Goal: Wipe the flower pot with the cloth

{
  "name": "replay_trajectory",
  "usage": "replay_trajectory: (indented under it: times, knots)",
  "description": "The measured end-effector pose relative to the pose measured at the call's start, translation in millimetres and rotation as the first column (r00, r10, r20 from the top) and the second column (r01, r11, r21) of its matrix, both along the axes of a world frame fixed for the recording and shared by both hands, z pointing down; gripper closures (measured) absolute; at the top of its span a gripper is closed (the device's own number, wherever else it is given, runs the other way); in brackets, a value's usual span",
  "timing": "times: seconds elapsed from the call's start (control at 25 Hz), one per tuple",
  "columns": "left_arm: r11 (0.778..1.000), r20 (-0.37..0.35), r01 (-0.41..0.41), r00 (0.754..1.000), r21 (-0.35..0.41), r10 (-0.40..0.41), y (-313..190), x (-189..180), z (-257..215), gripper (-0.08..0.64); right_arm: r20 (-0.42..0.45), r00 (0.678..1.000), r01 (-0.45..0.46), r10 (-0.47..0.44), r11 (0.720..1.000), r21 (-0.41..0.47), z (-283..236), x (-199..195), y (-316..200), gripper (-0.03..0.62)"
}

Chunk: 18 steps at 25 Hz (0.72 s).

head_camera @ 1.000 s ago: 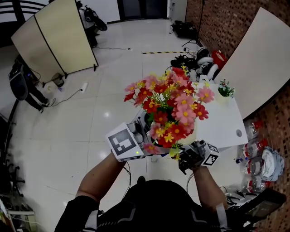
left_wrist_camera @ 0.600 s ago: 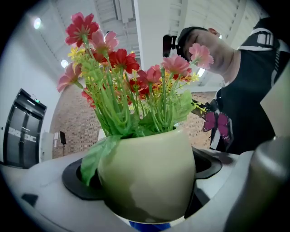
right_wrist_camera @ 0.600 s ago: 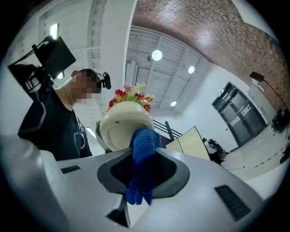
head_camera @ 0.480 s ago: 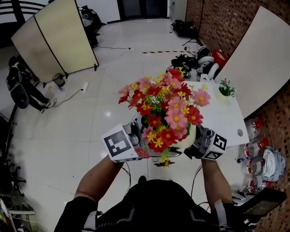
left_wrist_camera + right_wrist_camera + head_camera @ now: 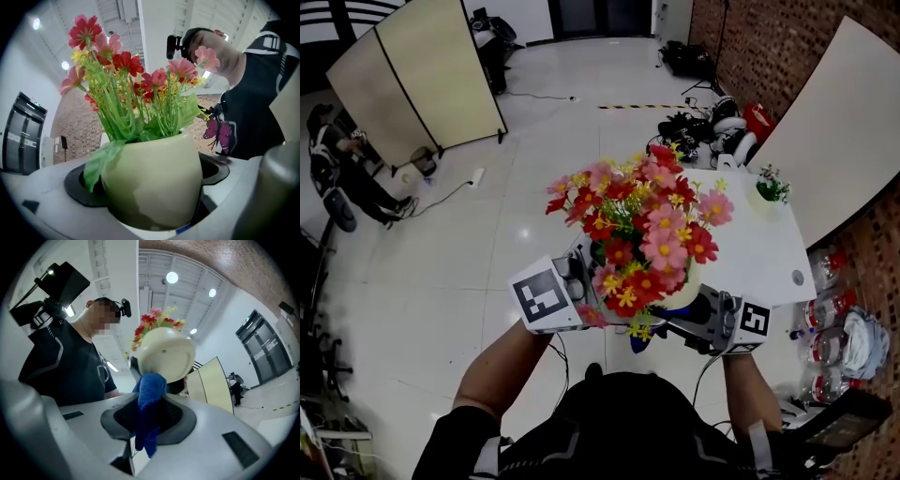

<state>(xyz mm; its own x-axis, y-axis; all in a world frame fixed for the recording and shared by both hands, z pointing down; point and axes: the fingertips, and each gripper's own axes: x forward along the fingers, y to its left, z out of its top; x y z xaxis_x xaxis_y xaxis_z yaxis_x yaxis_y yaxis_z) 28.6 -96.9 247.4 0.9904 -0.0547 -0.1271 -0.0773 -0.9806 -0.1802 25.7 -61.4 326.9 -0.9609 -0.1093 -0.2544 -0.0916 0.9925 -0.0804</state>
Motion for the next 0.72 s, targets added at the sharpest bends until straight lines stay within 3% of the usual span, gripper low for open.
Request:
replay_trajectory:
  times: [0.12,0.36,0.52,0.72]
  knots:
    - [1.000,0.014,-0.022,1.000,0.015,0.022,1.5,0.3,0.1,-0.017,0.000,0.997,-0.080,0.080,0.997,0.003,1.2,7.8,-36.2,0.522]
    - [0.998,0.002,-0.055,0.998,0.015,0.055,1.3,2.7,0.9,-0.018,-0.014,0.991,-0.134,0.136,0.986,0.095,-20.5,-6.3,-63.1,0.522]
    - [0.998,0.015,-0.053,0.999,0.019,0.053,-0.1,2.3,1.9,-0.018,-0.068,0.996,-0.056,0.064,0.991,0.122,-17.3,-16.9,-44.1,0.522]
    - [0.999,-0.023,-0.047,0.999,-0.003,0.047,2.8,2.9,-0.7,-0.018,-0.118,0.992,0.055,-0.041,0.991,0.120,-6.3,-27.5,3.3,0.522]
